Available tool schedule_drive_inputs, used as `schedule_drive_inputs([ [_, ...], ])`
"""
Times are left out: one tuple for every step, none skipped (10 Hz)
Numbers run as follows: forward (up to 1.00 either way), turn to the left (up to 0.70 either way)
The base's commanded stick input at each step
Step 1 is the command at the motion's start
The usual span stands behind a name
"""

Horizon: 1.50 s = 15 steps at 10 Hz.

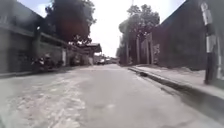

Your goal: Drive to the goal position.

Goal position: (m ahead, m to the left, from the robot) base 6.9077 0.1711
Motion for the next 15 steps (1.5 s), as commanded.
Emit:
schedule_drive_inputs([
  [0.0,0.0],
  [0.0,0.0],
  [0.0,0.0],
  [0.0,0.0],
  [0.0,0.0],
  [0.0,0.0],
  [0.36,0.0],
  [0.65,0.0],
  [0.7,0.0],
  [0.7,0.0],
  [0.7,0.0],
  [0.7,0.0],
  [0.7,0.0],
  [0.7,0.0],
  [0.7,0.0],
])
